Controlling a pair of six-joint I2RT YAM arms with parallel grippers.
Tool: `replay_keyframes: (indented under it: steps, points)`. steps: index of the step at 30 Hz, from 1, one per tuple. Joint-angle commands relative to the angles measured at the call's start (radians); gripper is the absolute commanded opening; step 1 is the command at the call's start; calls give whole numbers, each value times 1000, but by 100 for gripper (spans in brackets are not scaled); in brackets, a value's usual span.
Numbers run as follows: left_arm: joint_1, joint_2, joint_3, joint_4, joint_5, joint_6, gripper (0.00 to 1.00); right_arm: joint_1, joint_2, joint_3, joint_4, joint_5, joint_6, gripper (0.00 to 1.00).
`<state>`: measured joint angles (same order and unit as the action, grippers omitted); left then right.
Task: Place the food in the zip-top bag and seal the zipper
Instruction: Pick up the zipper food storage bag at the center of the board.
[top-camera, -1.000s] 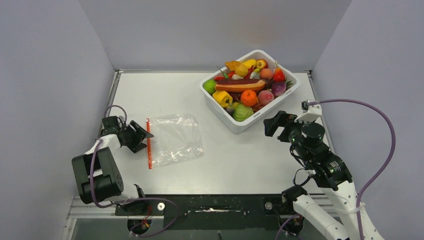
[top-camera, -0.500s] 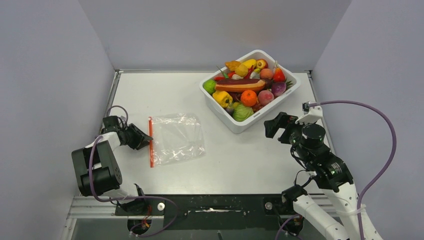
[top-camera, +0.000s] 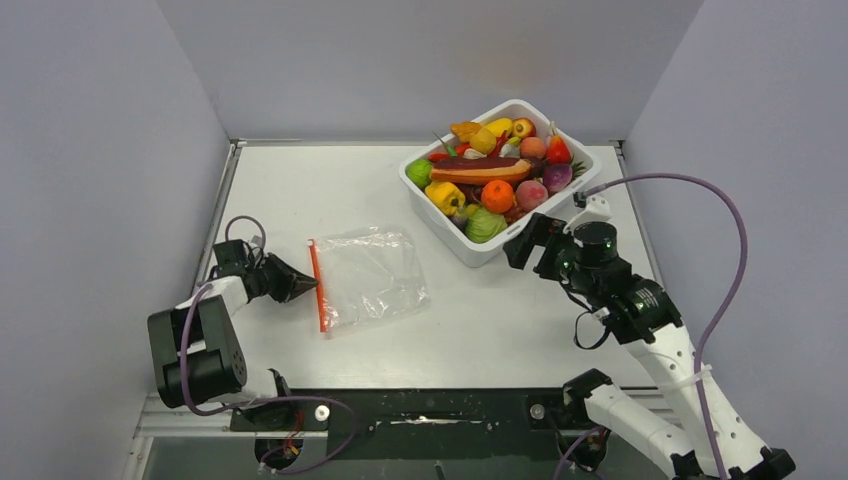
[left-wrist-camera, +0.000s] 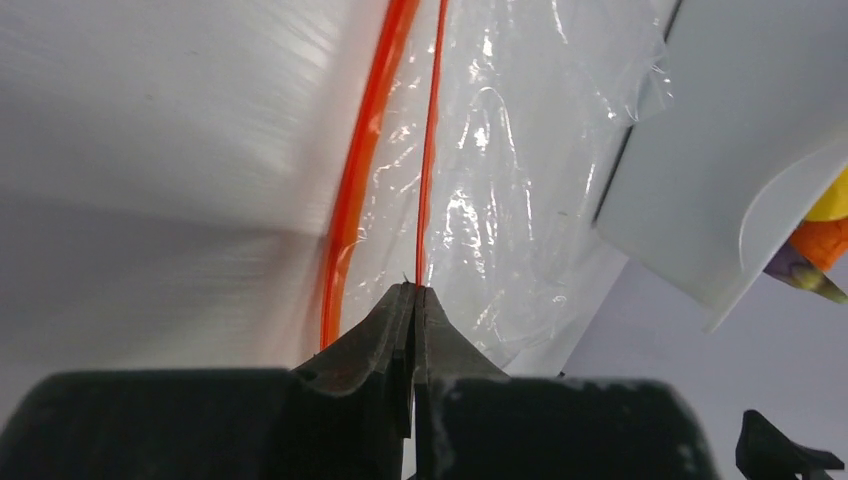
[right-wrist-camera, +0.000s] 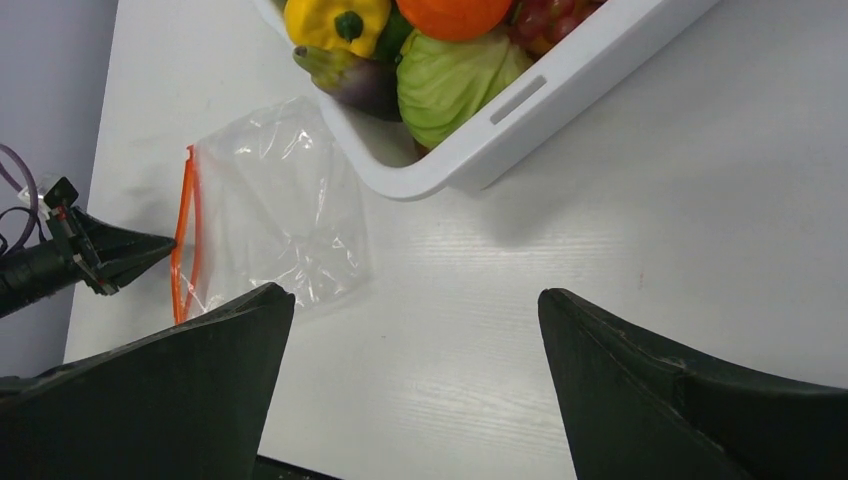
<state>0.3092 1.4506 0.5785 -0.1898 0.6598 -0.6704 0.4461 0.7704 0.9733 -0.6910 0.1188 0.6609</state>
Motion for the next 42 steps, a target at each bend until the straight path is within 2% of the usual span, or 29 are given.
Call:
replay_keyframes:
  steps: [1, 7, 14, 18, 23, 29, 42]
  points:
    - [-43, -103, -12, 74, 86, -68, 0, 90, 86, 88, -3, -37, 88, 99]
    - [-129, -213, -69, 141, 95, -184, 0, 386, 258, 161, -8, 186, 153, 97]
    - [-184, -327, -136, 223, 117, -311, 0, 577, 517, 284, 66, 224, 143, 89]
    - [-205, -396, -171, 269, 116, -391, 0, 614, 624, 324, 129, 195, 122, 80]
    - [-226, -432, -205, 325, 116, -459, 0, 638, 730, 351, 206, 168, 131, 59]
    - [-254, -460, -252, 405, 112, -548, 0, 653, 844, 404, 290, 152, 169, 58]
    - [-295, -492, -261, 394, 89, -577, 0, 675, 1053, 565, 285, 151, 138, 62]
